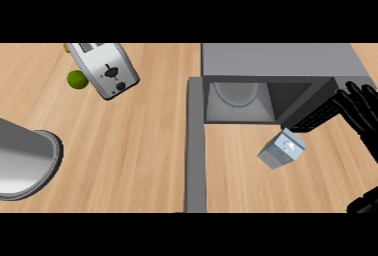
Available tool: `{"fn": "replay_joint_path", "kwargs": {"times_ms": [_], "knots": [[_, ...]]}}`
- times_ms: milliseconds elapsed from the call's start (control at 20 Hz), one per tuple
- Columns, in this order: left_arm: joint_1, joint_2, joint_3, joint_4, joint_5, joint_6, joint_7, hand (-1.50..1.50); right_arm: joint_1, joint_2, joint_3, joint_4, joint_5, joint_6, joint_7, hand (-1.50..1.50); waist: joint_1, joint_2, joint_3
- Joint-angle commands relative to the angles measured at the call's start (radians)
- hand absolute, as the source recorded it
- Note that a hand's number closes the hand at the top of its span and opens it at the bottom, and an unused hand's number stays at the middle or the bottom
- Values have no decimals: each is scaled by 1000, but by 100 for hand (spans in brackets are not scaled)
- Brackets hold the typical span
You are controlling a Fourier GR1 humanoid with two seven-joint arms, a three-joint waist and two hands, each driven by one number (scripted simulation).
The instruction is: Pick up the milk, place it into the microwave and close the microwave
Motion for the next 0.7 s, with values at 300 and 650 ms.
{"fn": "replay_joint_path", "kwargs": {"times_ms": [300,650], "knots": [[171,-32,133,-60,156,-145,-1,-150,54,61,8,258,329,-2,-284,-150,5,-1,1],[146,-37,155,-26,154,-161,12,-150,-56,52,47,644,564,-62,-583,-150,9,3,1]]}}
